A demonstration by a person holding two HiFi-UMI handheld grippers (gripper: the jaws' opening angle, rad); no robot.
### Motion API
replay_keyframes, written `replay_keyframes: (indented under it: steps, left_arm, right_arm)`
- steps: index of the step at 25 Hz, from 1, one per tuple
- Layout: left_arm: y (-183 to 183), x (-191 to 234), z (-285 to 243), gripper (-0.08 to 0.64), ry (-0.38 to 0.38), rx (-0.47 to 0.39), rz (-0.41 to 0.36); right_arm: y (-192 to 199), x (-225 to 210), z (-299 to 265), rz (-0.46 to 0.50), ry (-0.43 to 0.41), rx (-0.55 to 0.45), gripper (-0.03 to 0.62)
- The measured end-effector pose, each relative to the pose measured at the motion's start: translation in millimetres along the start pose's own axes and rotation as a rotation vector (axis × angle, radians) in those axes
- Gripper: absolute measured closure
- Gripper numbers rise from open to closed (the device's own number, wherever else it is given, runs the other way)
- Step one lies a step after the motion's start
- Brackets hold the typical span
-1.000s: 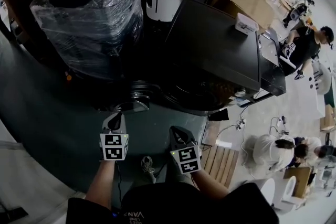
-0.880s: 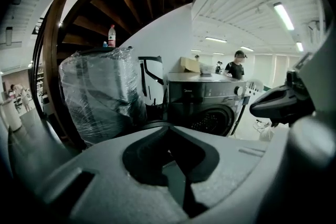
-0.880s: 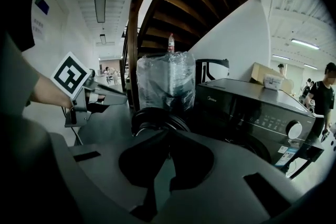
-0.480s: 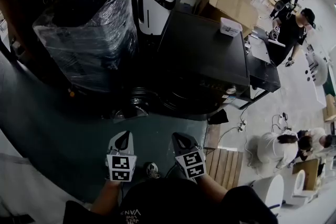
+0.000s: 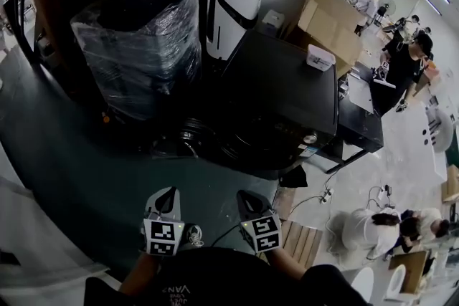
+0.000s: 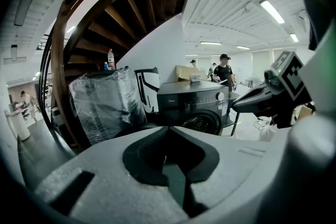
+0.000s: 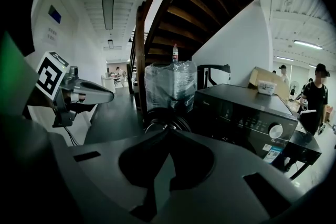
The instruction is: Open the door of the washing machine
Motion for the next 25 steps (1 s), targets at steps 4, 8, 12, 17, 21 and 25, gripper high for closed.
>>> replay_keyframes:
  steps: [4, 8, 12, 17, 21, 25]
  left_arm:
    - [4.9, -33.2, 15.8, 0.541, -0.044, -0.022, 0.004]
    - [12.4, -66.4, 37.1, 0.541, -0.085, 0.003, 0.053]
    - [19.0, -97.2, 56.9, 0.542, -0.131, -0.003, 0.074]
    - [28.5, -127.2, 73.9, 0.542, -0.168, -0.003, 0.08]
    - [33.9, -143.7, 80.7, 0.542, -0.171, -0.006, 0.112]
    - [34.5, -155.5, 83.8, 0.543, -0.177, -0.01, 0.12]
  right_arm:
    - [6.7, -11.2, 22.2, 0.012, -0.02, -0.023, 0.589]
    - [15.9, -16.0, 46.0, 0.022, -0.05, -0.043, 0.589]
    - [28.4, -20.2, 69.0, 0.034, -0.08, -0.052, 0.589]
    - [36.9, -25.0, 88.8, 0.05, -0.101, -0.067, 0.589]
    - [40.1, -28.7, 100.4, 0.064, -0.117, -0.084, 0.589]
    - [44.1, -32.0, 106.4, 0.063, -0.132, -0.092, 0.589]
Point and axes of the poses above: the fingertips, and each gripper's own axes: z backward along the fingers, x to its left, y out of its underside, the point moved 8 cm from there along z, backward along the fingers, and after that the axes turned 12 degrees about y, right-handed, at the moved point
